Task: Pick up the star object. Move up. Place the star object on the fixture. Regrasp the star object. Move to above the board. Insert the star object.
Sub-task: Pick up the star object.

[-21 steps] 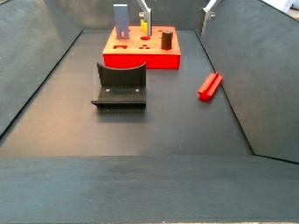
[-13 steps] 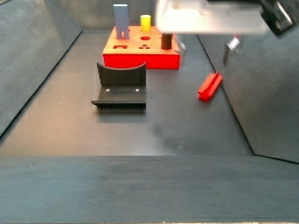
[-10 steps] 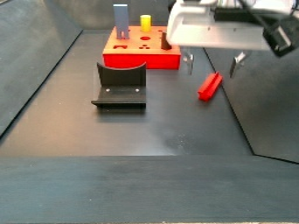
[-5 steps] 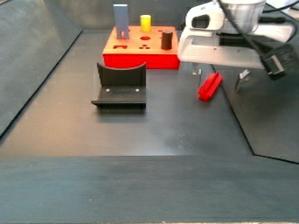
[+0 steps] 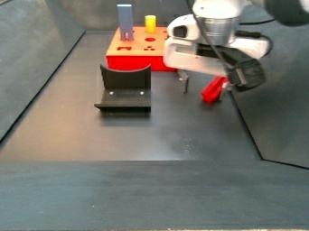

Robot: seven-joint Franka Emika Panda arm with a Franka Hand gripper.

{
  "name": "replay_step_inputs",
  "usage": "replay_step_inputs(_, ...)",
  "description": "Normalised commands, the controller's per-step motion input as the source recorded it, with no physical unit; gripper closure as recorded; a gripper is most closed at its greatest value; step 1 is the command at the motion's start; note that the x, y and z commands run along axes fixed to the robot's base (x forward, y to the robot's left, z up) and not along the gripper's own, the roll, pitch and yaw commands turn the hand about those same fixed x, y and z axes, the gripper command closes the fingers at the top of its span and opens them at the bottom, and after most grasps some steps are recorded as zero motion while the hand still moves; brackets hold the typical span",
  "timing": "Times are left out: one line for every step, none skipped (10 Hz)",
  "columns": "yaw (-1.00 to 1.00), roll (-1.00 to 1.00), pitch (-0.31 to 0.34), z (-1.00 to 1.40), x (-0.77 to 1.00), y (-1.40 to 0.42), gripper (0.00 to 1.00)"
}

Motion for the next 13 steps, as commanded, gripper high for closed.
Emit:
replay_step_inputs(0.0, 0.01, 0.151, -0.01, 0.18, 0.0, 0.0)
replay_step_inputs(0.0, 0.0, 0.043, 0.0, 0.02, 0.0, 0.0)
replay_step_inputs(0.0, 0.0, 0.0, 0.0, 0.0, 0.0, 0.0)
replay_step_inputs(0.0, 0.0, 0.0, 0.0, 0.0, 0.0, 1.0)
replay_step_inputs(0.0, 0.0, 0.0, 0.0, 0.0, 0.0, 1.0)
replay_step_inputs(0.0, 0.0, 0.0, 0.0, 0.0, 0.0, 1.0)
replay_step_inputs(0.0, 0.0, 0.0, 0.0, 0.0, 0.0, 1.0)
replay_step_inputs(0.0, 0.0, 0.0, 0.0, 0.0, 0.0, 1.0)
replay_step_inputs(0.0, 0.0, 0.0, 0.0, 0.0, 0.0, 1.0)
replay_step_inputs(0.0, 0.0, 0.0, 0.0, 0.0, 0.0, 1.0)
replay_step_inputs(0.0, 0.0, 0.0, 0.0, 0.0, 0.0, 1.0)
replay_step_inputs(0.0, 0.0, 0.0, 0.0, 0.0, 0.0, 1.0)
replay_step_inputs(0.0, 0.0, 0.0, 0.0, 0.0, 0.0, 1.0)
